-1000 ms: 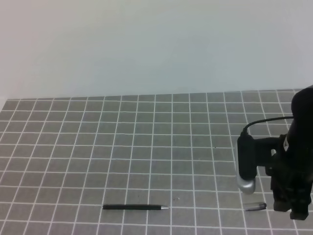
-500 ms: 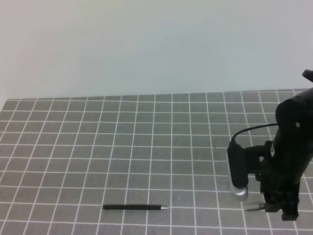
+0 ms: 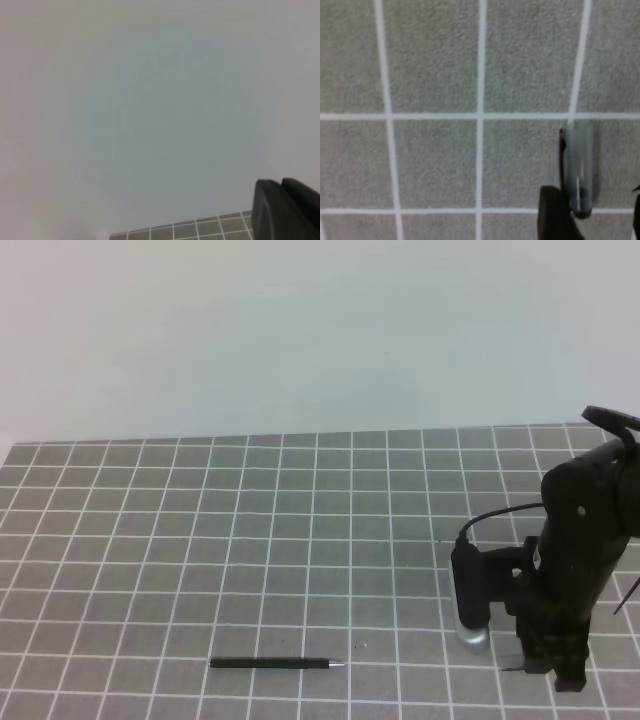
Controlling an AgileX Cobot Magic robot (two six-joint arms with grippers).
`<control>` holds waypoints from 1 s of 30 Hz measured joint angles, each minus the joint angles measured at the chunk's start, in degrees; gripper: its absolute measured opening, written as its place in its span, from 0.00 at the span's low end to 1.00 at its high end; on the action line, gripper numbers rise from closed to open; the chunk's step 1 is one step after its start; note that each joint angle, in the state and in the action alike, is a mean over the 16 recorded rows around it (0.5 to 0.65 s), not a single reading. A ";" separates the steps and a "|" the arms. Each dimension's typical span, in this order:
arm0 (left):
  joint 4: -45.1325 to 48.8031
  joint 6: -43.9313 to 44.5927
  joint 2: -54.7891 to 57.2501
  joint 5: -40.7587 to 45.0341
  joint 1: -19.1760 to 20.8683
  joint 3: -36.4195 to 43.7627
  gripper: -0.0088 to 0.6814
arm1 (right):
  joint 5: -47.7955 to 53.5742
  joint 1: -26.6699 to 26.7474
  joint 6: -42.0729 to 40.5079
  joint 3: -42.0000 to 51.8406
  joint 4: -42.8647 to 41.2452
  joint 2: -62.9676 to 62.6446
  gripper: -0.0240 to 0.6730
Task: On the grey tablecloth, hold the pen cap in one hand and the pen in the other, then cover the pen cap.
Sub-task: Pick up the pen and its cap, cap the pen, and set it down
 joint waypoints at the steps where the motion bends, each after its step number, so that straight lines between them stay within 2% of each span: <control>1: 0.01 0.00 0.00 0.04 0.00 0.00 0.01 | -0.25 0.00 0.01 0.00 -0.02 0.28 0.50; 19: 0.07 0.04 0.00 0.14 0.00 0.00 0.01 | -2.04 0.00 0.20 -0.15 -1.04 3.76 0.48; 30: 0.10 0.20 0.00 0.06 0.00 0.00 0.01 | -0.58 0.00 0.28 -0.45 -2.89 4.53 0.28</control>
